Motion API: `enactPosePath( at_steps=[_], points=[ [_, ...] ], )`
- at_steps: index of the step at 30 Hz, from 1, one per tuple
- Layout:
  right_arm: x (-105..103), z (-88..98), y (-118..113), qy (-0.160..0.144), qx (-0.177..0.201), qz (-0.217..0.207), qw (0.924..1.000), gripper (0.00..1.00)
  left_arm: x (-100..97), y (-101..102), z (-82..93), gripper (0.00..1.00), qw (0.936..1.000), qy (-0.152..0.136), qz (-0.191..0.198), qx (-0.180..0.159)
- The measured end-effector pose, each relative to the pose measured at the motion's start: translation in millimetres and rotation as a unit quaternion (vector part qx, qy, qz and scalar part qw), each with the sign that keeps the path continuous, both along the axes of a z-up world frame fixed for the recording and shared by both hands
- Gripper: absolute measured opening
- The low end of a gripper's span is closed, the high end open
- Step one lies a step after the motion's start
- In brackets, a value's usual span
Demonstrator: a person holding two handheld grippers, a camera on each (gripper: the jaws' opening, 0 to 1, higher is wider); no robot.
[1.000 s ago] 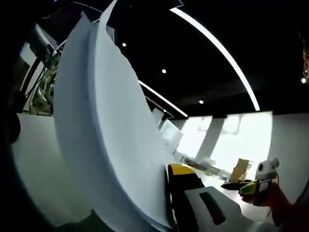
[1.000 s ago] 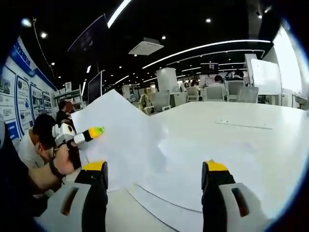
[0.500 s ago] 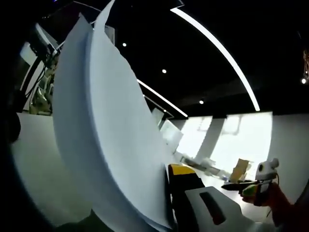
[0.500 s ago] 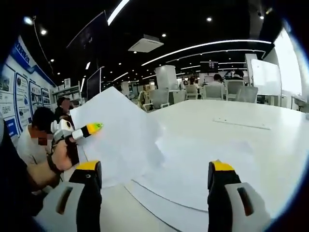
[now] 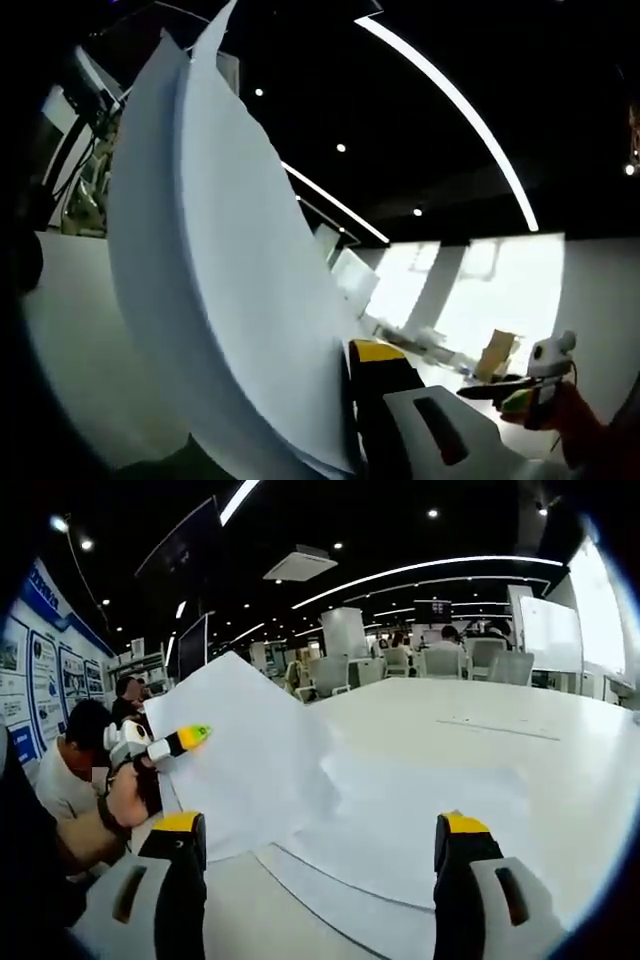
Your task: Organize the stack of printing papers by aligning and flattening the scattered papers on the table
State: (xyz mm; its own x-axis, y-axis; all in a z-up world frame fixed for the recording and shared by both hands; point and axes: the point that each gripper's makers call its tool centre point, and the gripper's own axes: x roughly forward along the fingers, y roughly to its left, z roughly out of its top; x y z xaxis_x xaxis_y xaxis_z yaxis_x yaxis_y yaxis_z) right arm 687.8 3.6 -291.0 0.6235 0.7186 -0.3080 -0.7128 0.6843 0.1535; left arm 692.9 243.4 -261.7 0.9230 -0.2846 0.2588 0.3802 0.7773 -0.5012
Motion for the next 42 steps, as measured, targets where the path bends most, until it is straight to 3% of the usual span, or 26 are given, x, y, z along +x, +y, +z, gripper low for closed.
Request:
enactPosePath(
  at_steps=[19,42],
  points=[
    [2,1.9,-7,0.001,0.015,-0.015,0.9998,0.9,-0.1,-1,0.0,0.09,1.0,0.0,0.0,-0.001],
    [23,-21.7,-34,-0.006,-0.047,-0.08,0.9956,0.9,-0.6,0,0.4,0.09,1.0,0.0,-0.003,-0.006]
  ],
)
